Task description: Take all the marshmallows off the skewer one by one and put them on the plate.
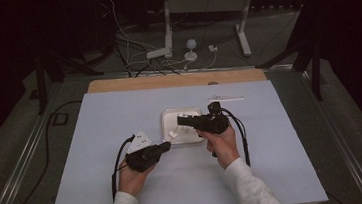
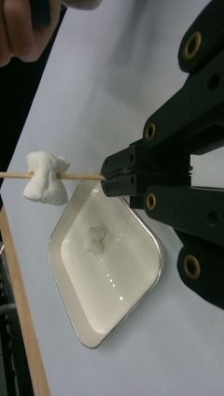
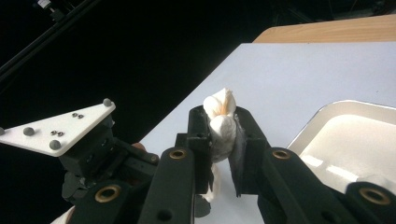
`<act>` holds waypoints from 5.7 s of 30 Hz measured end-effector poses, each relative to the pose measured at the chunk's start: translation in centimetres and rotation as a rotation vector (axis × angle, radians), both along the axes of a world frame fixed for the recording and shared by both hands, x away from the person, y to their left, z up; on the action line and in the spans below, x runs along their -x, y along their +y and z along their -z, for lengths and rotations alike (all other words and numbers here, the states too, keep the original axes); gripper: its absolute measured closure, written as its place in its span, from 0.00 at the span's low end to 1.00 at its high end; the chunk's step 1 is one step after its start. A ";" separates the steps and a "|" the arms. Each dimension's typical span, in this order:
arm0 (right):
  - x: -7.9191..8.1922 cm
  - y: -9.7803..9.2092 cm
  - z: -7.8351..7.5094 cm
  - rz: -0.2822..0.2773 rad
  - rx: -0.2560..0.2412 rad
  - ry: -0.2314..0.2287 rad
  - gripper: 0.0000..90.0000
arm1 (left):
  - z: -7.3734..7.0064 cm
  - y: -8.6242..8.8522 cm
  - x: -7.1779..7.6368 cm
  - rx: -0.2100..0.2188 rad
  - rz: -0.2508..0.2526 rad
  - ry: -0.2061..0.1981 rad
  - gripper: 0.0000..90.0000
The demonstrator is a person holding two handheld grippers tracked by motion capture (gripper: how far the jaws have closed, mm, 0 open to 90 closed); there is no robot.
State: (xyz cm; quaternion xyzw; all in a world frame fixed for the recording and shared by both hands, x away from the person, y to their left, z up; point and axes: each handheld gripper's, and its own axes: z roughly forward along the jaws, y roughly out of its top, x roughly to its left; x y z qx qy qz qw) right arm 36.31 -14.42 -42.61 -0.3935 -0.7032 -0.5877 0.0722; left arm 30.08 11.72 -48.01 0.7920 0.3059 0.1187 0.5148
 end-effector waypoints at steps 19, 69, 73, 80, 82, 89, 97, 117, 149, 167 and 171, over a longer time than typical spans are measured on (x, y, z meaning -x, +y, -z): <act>-0.4 -1.6 -0.8 0.084 -0.125 -0.007 0.91 | 0.5 -0.1 0.1 -0.150 -0.048 -0.032 1.00; -2.7 -1.9 3.0 0.157 0.278 0.009 0.86 | -0.1 1.0 -0.3 0.007 -0.089 0.032 1.00; -3.0 -1.7 3.8 0.176 0.317 0.037 0.79 | -0.1 1.0 -0.3 0.012 -0.087 0.036 1.00; -3.3 -1.5 4.8 0.208 0.366 0.059 0.42 | -0.2 1.1 -0.3 0.013 -0.091 0.035 1.00; -3.1 -1.5 4.7 0.206 0.357 0.048 0.37 | -0.2 1.2 -0.3 0.015 -0.093 0.036 1.00; -2.2 -1.4 3.9 0.147 0.277 0.042 0.28 | -0.2 1.1 -0.3 0.018 -0.096 0.037 1.00; -1.0 -0.8 3.1 0.074 0.185 0.040 0.26 | -0.1 0.9 -0.3 0.015 -0.104 0.039 1.00; 0.5 3.3 2.9 -0.080 0.134 0.022 0.59 | -0.2 0.1 0.0 0.030 -0.074 0.017 1.00; -0.3 0.1 0.6 0.006 0.015 0.033 0.89 | 0.1 -0.5 0.4 -0.022 -0.035 -0.036 1.00; -0.6 -3.5 -2.6 0.123 0.028 -0.074 0.90 | 0.9 -0.6 0.3 -0.084 -0.063 -0.013 1.00; -0.8 -3.5 -1.9 0.141 0.070 -0.069 0.89 | 0.8 -0.5 0.3 -0.057 -0.071 -0.004 1.00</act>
